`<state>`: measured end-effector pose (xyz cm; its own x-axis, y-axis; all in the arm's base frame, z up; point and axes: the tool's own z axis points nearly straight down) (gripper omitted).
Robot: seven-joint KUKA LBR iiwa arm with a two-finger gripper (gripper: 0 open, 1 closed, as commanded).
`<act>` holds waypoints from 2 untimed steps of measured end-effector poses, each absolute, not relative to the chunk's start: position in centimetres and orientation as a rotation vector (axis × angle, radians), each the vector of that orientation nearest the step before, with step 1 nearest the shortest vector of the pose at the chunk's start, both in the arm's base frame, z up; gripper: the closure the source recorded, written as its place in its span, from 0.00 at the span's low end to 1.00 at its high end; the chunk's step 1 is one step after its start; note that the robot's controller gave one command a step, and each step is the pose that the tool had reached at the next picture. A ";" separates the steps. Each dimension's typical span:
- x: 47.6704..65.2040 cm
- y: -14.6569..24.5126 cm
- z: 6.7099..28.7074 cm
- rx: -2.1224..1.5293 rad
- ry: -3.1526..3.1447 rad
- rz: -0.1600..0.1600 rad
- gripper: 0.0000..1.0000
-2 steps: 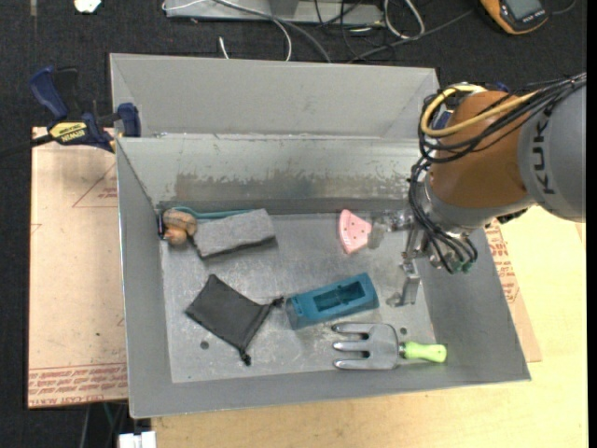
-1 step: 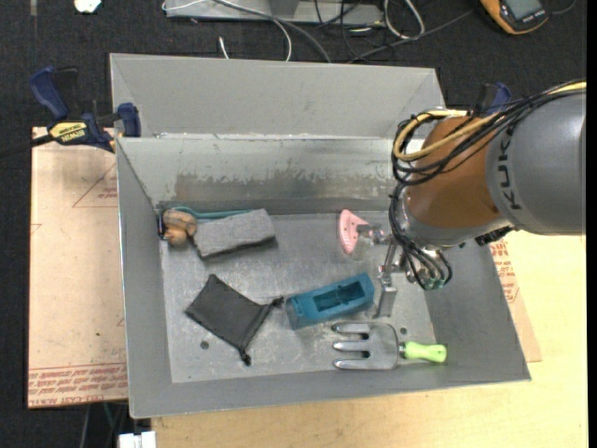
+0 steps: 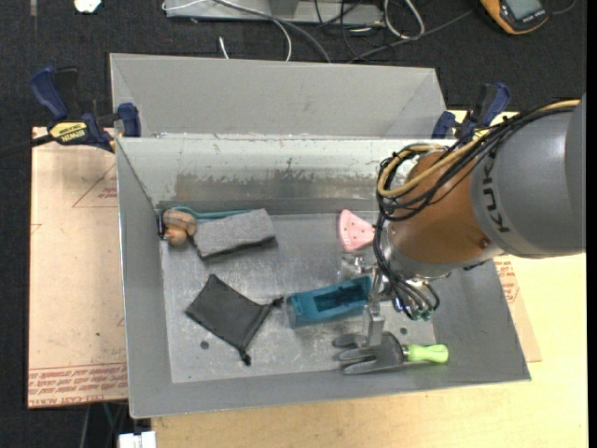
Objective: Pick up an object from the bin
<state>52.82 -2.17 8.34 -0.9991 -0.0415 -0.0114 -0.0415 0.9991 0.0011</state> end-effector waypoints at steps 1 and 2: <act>48.5 -0.5 7.4 0.023 3.112 -0.002 1.00; 48.5 -0.5 7.4 0.023 3.112 -0.002 1.00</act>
Offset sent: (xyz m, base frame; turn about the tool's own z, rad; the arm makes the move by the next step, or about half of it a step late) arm 0.0000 0.0000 0.0000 0.0000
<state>48.46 -0.45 7.39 -0.9995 0.0149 -0.0295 0.0149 0.9999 -0.0010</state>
